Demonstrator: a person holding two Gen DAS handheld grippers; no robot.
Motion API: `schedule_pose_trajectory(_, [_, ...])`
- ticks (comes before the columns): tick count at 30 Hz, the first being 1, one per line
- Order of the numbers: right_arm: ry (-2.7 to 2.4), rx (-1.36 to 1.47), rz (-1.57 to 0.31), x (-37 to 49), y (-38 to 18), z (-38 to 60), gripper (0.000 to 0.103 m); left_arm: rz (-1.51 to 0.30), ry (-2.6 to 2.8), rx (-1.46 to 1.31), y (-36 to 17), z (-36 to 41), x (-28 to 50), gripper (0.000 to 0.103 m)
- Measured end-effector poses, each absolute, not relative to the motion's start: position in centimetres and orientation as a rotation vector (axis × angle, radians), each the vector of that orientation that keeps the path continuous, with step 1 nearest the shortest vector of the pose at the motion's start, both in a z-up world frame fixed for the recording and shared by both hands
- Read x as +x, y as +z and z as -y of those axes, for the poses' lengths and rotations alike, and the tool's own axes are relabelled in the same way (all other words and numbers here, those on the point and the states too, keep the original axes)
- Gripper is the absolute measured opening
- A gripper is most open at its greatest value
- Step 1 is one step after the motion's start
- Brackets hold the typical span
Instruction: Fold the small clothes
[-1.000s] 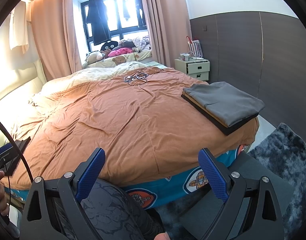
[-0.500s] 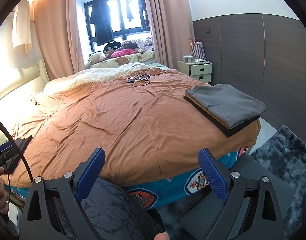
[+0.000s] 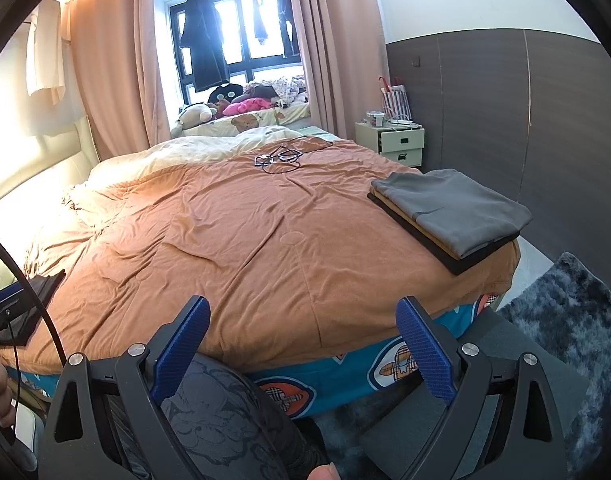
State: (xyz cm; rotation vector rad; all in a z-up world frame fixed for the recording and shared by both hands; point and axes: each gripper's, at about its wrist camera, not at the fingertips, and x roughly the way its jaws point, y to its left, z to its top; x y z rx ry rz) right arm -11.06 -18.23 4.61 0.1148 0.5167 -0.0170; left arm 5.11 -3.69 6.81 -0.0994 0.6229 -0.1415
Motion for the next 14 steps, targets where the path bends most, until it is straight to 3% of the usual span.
schedule_pose_trajectory(14, [-0.016,0.119,-0.518,-11.4,4.5,18.7,0.094,-0.586,-0.15,-0.091,7.6,4.4,3.3,0.103])
